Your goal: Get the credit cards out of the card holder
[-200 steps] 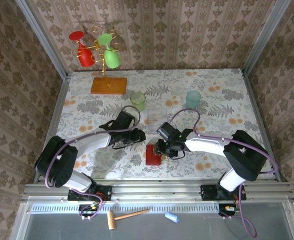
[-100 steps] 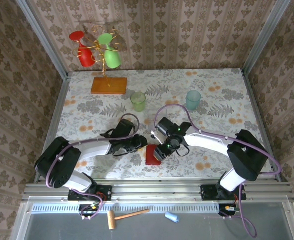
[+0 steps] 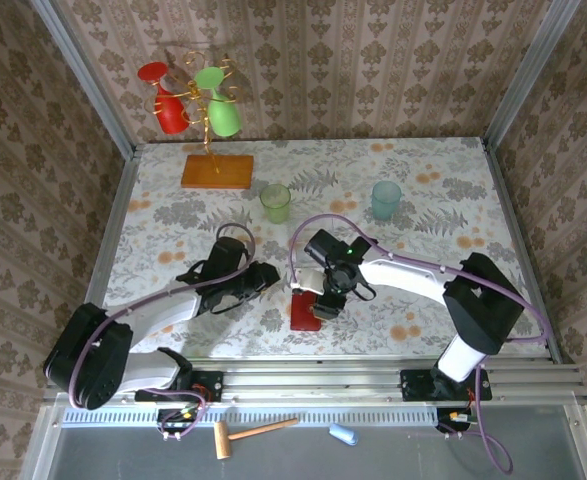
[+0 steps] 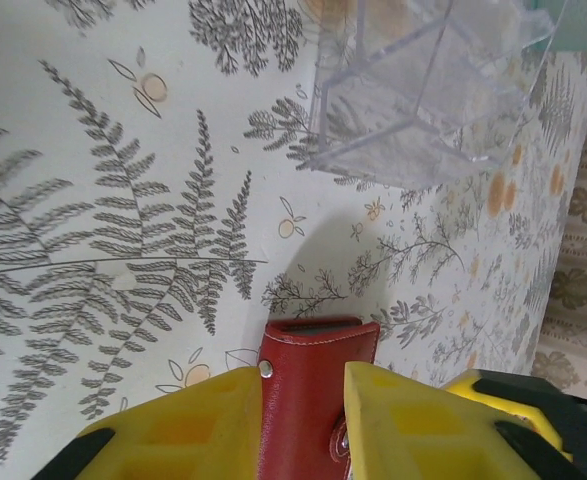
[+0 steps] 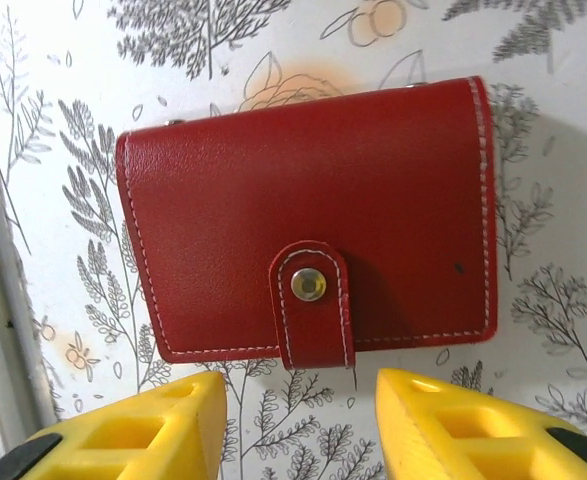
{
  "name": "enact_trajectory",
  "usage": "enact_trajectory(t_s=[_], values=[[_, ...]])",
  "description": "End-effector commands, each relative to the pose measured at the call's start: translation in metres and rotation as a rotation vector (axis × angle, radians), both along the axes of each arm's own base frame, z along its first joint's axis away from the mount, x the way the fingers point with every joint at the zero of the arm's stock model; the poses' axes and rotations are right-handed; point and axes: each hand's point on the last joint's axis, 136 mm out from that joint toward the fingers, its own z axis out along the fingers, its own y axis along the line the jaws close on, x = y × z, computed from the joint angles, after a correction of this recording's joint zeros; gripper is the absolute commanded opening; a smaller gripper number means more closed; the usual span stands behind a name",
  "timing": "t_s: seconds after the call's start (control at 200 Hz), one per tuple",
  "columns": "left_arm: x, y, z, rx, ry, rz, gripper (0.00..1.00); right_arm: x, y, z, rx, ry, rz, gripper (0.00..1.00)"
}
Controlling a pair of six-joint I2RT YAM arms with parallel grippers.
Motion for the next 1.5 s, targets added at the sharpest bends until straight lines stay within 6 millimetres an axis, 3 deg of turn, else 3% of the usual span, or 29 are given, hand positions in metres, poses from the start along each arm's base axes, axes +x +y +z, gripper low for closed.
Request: enact_trajectory(t_s=[0.0, 0.86, 1.27, 1.495], values=[[-0.004, 0.011, -0.004, 0.02, 0.01, 0.014, 0.29, 0.006, 0.009, 0.0, 0.0, -0.057, 0.117, 0.43], [-0.002, 0.019, -0.009, 0.004, 0.025, 0.039, 0.29, 0.011, 0.027, -0.025, 0.003, -0.041, 0.153, 0.45], [-0.001, 0.022, -0.01, 0.004, 0.029, 0.043, 0.29, 0.012, 0.023, -0.03, -0.026, -0.045, 0.154, 0.29], [0.003, 0.018, -0.004, 0.006, 0.019, 0.023, 0.29, 0.01, 0.035, -0.019, 0.047, -0.036, 0.125, 0.18]])
